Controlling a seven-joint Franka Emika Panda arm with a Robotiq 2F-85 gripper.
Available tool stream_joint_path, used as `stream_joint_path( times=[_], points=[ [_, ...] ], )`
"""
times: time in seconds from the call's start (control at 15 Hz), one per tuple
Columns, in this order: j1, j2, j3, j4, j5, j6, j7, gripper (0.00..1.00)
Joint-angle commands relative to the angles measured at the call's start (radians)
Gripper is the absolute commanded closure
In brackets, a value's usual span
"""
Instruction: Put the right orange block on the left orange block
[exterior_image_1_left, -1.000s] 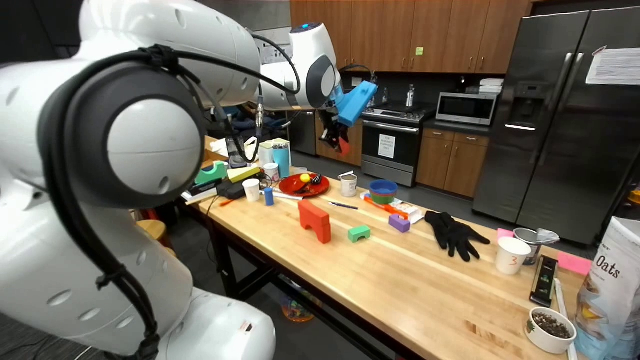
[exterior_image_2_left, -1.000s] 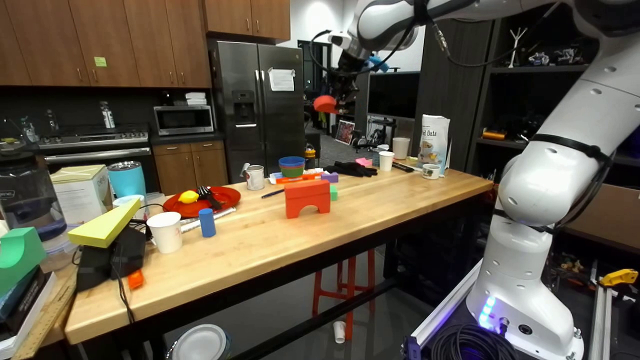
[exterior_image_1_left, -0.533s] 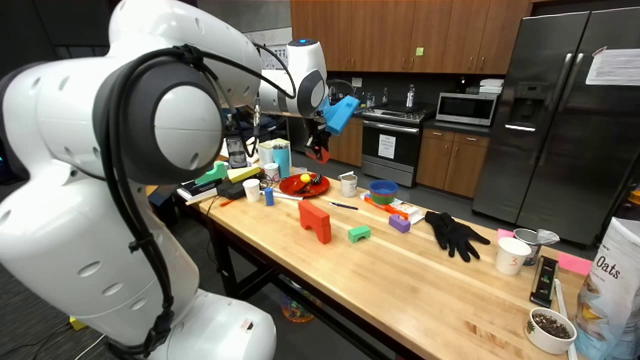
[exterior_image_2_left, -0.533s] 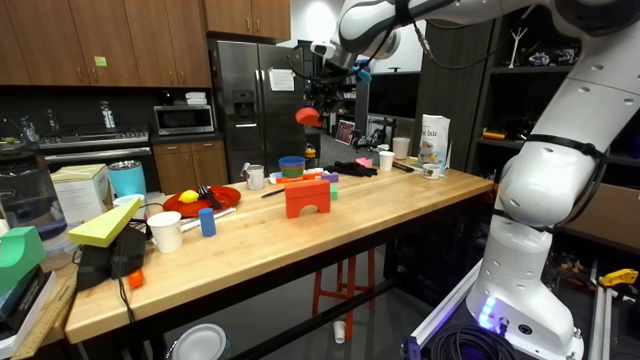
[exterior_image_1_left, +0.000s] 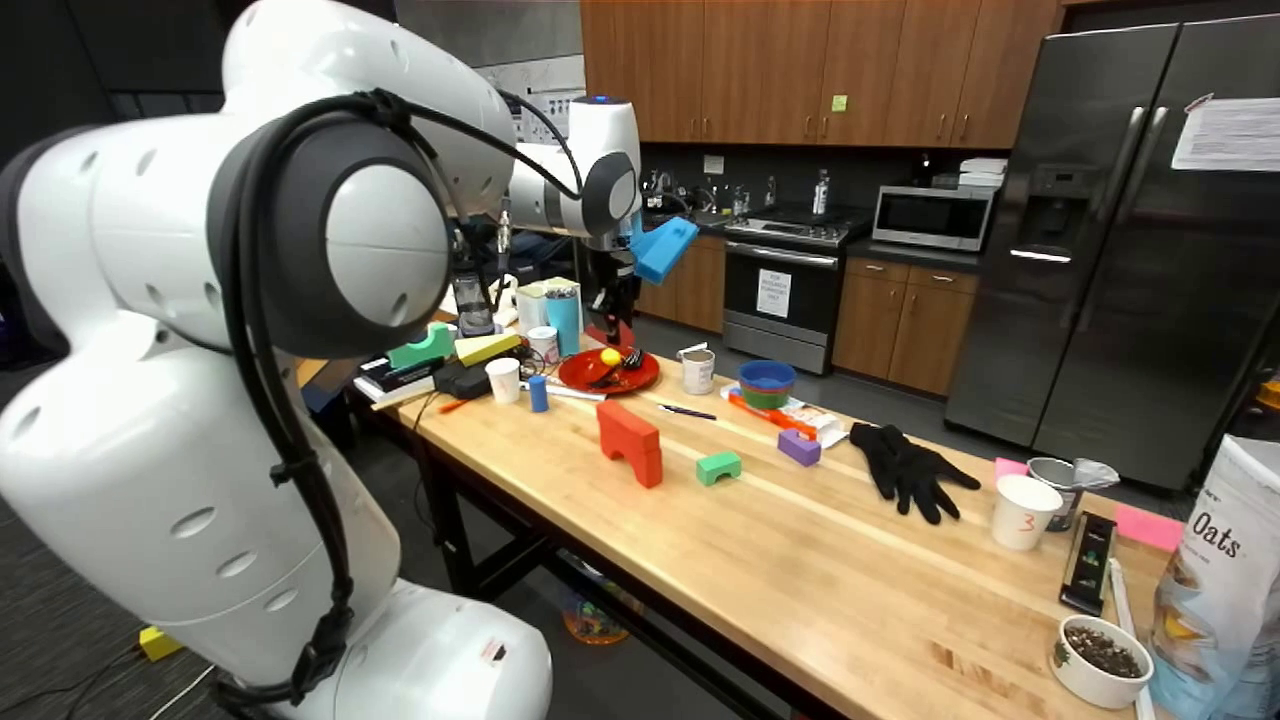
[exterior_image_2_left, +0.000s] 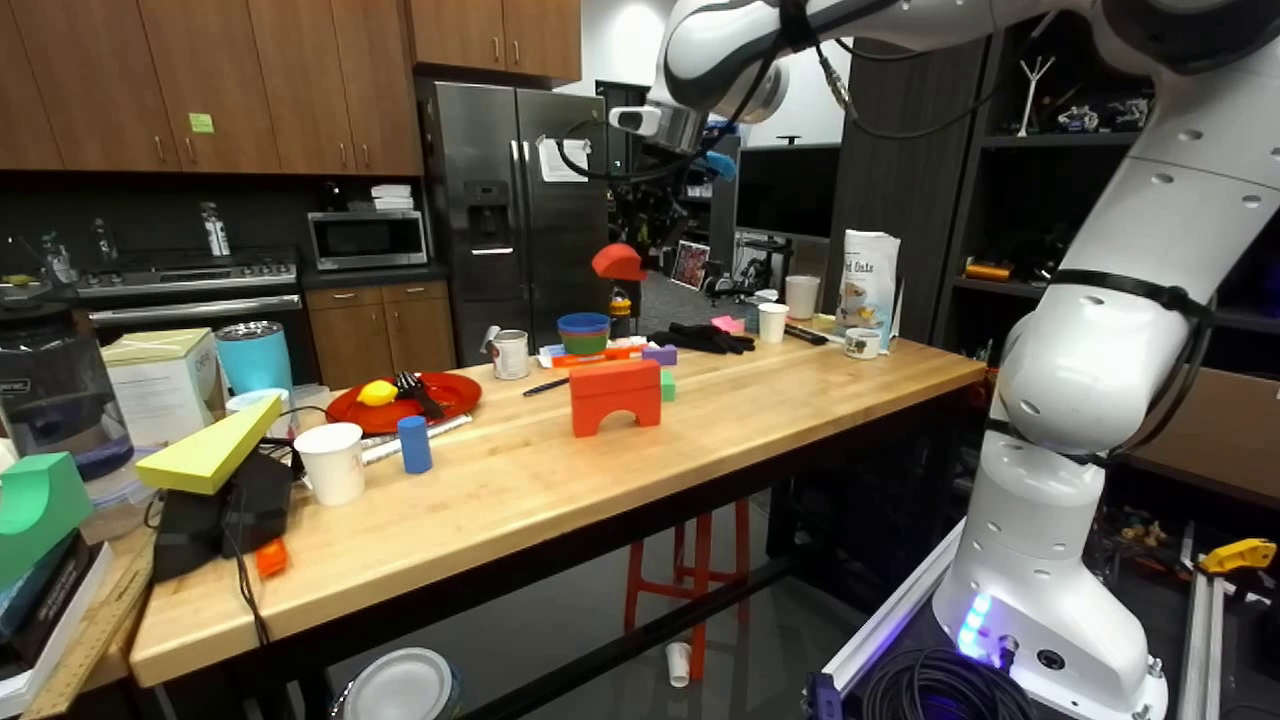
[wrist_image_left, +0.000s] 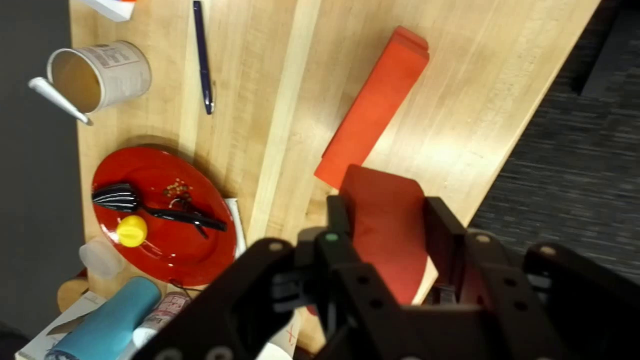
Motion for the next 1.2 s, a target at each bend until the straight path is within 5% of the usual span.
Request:
stream_joint_path(
  times=[0.0,1.13],
  points=[
    [-0.025,0.061,0.002,0.065,0.04,-0.111,-0.046,0.84],
    [-0.112,0.278,0.042,0.285,0.054,-0.21,-0.143,0.84]
  ],
)
